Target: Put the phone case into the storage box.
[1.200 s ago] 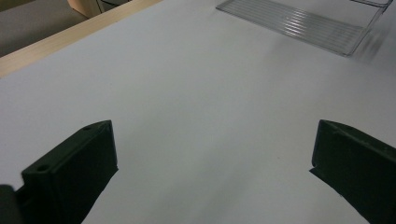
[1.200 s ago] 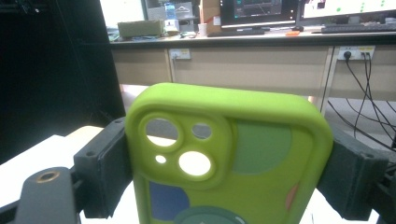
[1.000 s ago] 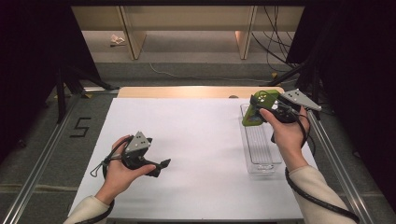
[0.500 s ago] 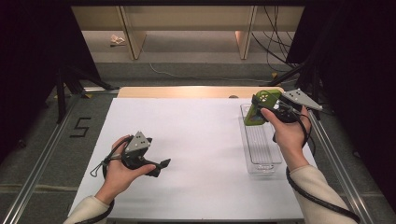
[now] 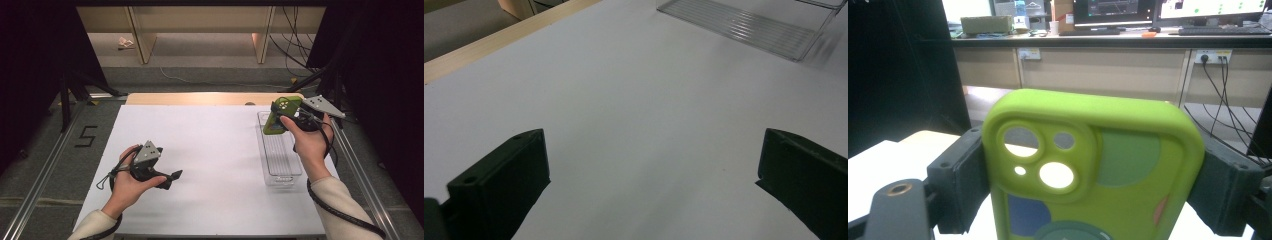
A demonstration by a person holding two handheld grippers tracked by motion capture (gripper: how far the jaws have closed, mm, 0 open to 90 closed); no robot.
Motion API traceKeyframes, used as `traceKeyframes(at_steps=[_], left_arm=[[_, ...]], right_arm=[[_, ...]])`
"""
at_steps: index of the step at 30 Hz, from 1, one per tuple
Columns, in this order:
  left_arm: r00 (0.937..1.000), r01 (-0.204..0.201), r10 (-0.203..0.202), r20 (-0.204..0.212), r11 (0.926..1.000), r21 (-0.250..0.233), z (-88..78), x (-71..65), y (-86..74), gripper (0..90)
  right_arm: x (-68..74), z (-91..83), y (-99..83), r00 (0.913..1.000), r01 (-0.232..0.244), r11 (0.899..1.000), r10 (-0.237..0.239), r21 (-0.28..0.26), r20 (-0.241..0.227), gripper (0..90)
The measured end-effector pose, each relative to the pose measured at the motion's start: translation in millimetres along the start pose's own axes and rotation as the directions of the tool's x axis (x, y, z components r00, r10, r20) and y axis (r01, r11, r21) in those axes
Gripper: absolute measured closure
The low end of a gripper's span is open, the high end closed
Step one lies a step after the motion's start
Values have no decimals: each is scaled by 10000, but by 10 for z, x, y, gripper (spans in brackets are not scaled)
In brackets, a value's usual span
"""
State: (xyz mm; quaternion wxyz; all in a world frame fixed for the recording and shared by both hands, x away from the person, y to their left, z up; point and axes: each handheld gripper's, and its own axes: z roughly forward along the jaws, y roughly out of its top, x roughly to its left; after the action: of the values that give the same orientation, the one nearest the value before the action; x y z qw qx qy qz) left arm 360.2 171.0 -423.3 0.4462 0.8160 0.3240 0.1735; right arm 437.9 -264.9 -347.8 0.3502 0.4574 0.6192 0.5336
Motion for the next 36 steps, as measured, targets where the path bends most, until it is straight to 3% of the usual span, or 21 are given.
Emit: traceKeyframes(at_steps=[36], left_arm=[[10000,27,-27,3,10000,25,8,8,-9,0]], right_arm=[[-90,42,-28,9990,177,9997,-183,149,419,166]])
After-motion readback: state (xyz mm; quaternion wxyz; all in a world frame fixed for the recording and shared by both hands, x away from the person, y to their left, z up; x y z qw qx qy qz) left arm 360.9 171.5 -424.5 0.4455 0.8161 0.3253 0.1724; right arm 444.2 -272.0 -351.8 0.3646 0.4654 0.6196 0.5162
